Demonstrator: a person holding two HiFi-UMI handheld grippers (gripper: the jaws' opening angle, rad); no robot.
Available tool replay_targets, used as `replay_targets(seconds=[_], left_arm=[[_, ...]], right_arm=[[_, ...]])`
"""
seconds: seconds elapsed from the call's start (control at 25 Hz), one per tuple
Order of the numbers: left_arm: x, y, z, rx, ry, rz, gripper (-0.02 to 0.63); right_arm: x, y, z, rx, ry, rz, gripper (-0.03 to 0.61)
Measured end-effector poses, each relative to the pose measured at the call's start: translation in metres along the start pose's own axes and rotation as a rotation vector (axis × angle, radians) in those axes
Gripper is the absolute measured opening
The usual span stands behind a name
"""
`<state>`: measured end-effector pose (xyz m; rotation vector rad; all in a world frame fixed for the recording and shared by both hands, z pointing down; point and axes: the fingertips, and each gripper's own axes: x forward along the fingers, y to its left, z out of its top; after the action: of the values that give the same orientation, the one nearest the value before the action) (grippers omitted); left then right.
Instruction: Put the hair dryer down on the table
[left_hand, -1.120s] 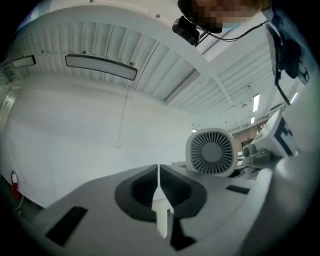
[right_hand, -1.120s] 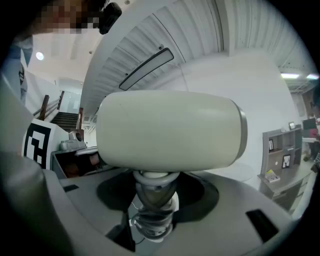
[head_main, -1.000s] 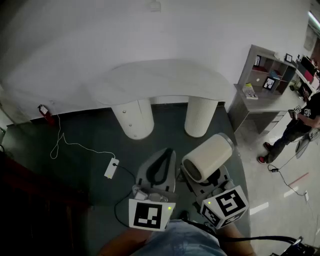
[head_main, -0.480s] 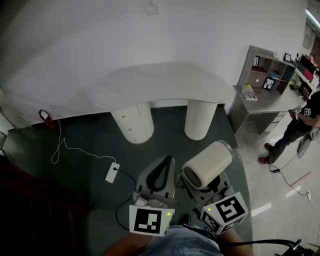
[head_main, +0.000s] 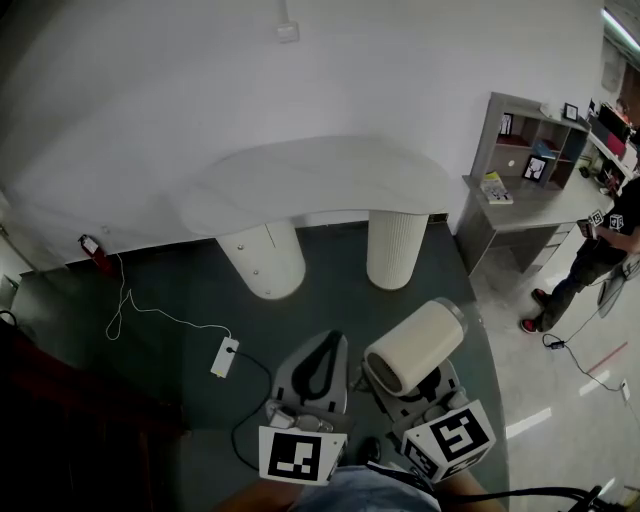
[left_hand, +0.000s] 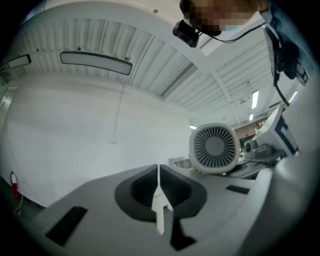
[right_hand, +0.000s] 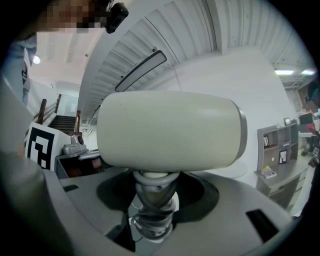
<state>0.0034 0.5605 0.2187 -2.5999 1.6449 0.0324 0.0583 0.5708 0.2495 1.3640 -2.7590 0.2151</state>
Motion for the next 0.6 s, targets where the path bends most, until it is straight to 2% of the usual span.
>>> replay_targets(seconds=[0.16,0.32,0.6], left_arm=[[0.007,-0.006,-0.005,0.009,0.01,0.024,0.017],[0.014,-0.011,-0.016,0.017,0.035,0.029,0.017],[0.047,0.017,-0.03,-0.005,0.065,0.034,0.017]], right_arm=[[-0.005,-0.016,-0.004,-0.039,0.001,-0.001,0.219],[-0.002,-0.029,-0.015,-0.009,0.017,0.004,0.218],[0.04,-0.046,-0.019,0.016,0.034,0.01,0.218]])
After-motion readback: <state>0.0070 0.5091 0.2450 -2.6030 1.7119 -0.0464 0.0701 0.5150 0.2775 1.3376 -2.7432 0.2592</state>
